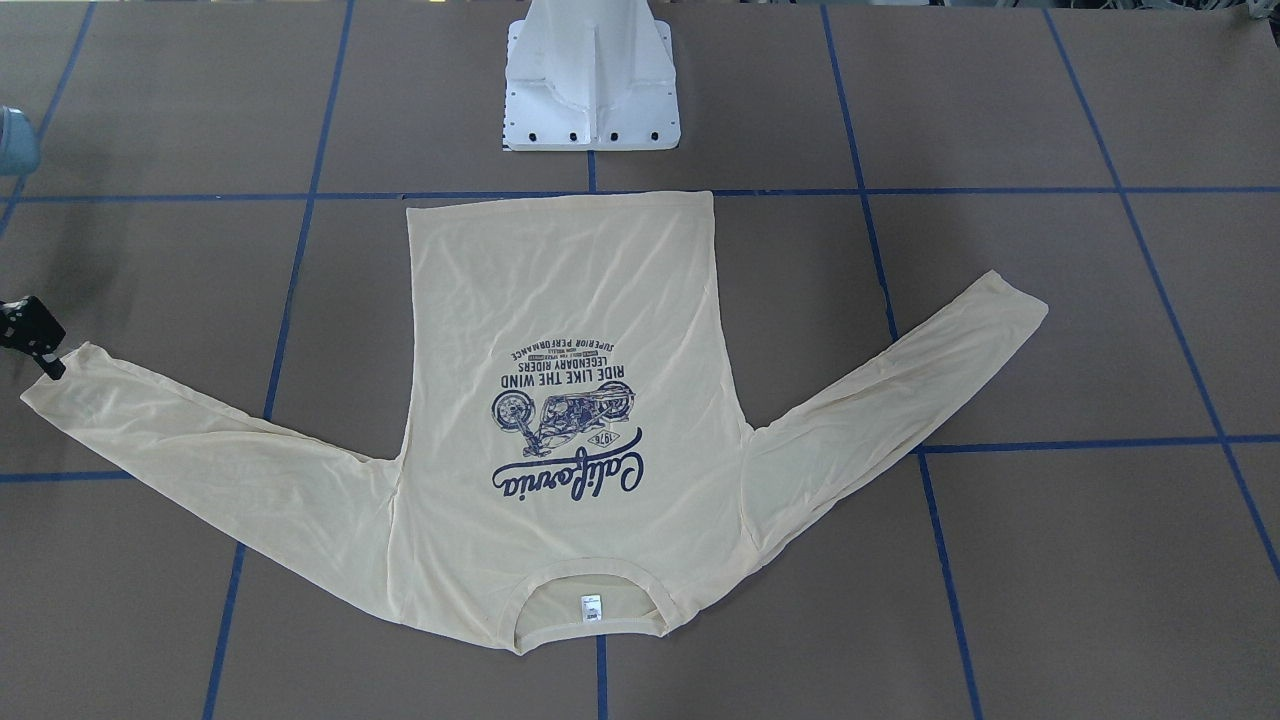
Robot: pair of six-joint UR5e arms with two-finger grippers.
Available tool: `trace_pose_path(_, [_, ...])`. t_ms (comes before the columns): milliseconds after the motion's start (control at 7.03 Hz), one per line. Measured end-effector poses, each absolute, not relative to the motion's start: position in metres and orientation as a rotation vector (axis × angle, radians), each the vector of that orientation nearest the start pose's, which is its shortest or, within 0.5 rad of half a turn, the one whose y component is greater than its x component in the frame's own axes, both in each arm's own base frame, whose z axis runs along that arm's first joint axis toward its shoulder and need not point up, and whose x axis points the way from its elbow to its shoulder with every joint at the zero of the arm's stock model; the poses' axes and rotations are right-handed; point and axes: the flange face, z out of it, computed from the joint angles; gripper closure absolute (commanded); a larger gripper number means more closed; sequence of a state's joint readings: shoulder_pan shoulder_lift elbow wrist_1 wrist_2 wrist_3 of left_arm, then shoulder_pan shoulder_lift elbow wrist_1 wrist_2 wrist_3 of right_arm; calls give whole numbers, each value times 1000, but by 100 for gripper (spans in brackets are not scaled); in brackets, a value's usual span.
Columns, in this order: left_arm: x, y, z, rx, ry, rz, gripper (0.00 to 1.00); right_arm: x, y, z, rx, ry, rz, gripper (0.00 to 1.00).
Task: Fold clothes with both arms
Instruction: 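Move the right gripper to the sleeve cuff nearest it and grasp it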
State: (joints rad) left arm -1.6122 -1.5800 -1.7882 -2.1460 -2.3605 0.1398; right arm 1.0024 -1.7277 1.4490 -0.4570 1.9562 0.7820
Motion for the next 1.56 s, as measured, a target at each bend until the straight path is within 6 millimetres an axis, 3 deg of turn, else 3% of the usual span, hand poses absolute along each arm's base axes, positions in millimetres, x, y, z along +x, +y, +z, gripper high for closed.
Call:
trace_pose_path(427, [-83, -503, 477, 824, 677, 405, 0, -169, -436, 683, 418, -793, 35, 40])
trace_pose_path(569, [-82, -503, 477, 824, 677, 405, 0, -173, -443, 684, 417, -792, 33, 55])
trace_pose_path(853, [-81, -503, 477, 822, 679, 407, 0, -177, -448, 684, 419, -794, 33, 96])
trace_pose_path(1422, [-80, -504, 477, 820, 680, 408, 0, -168, -437, 687, 434, -811, 26, 100])
trace_pose_path(1564, [-80, -504, 477, 820, 680, 408, 0, -169, -437, 676, 446, -828, 19, 100])
